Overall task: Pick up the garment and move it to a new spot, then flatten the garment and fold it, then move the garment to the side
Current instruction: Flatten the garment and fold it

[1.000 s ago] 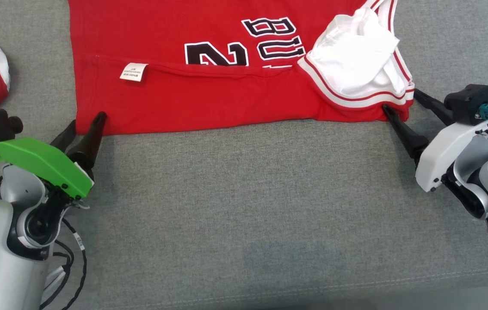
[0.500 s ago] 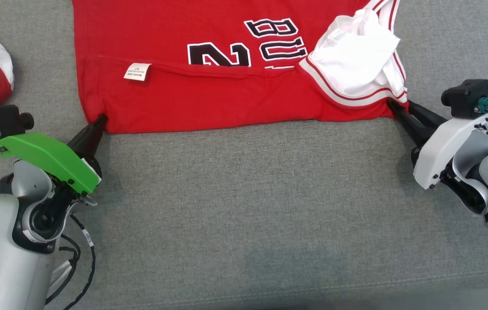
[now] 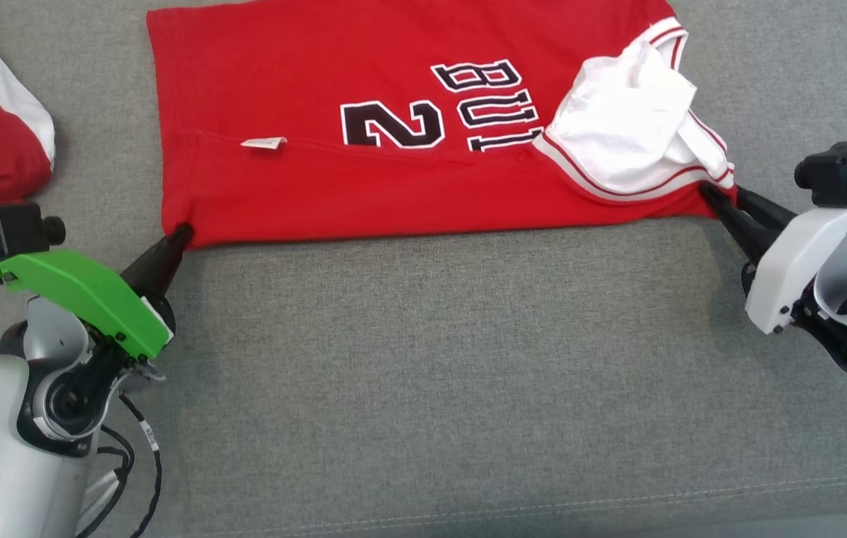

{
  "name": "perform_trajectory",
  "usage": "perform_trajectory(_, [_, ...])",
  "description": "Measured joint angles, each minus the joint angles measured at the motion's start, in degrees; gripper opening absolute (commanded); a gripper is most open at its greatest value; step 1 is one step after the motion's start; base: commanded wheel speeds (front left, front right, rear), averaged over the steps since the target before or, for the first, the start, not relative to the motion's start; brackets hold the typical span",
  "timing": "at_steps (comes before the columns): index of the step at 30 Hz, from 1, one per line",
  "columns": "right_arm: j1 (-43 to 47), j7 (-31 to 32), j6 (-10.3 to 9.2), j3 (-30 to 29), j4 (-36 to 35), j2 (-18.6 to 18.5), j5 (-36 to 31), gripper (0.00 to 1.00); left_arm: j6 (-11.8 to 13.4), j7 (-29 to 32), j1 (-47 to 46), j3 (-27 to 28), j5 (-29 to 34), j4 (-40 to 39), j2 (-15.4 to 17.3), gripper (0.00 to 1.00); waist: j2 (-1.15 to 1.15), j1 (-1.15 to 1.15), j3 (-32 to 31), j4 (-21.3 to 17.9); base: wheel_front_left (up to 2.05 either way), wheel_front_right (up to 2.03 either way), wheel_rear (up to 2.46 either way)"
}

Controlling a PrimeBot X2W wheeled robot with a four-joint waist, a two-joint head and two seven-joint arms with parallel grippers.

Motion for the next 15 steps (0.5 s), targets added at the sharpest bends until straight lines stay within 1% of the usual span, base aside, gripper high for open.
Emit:
perform_trajectory(6, [5.3,0.1,-0.07,-1.0,-0.3,-1.5,2.6,0.00,-0.8,0.8,4.3,-0.1,-1.9,-1.2,0.2,0.00,0.00,0.00,-2.7,0.1,0.00,0.00,0.00])
perform_trajectory(10, [9.1,0.1,-0.26,-1.9,-1.8,-3.1,4.3,0.00,-1.1,0.9,7.2,0.1,-2.3,-2.5,0.7,0.00,0.00,0.00,-4.6,0.3,0.00,0.00,0.00])
perform_trajectory(15, [14.0,0.1,-1.43,-2.3,-4.7,-5.0,5.7,0.00,-1.1,0.9,12.8,0.3,-3.5,-5.2,0.8,0.00,0.00,0.00,-6.6,0.3,0.00,0.00,0.00])
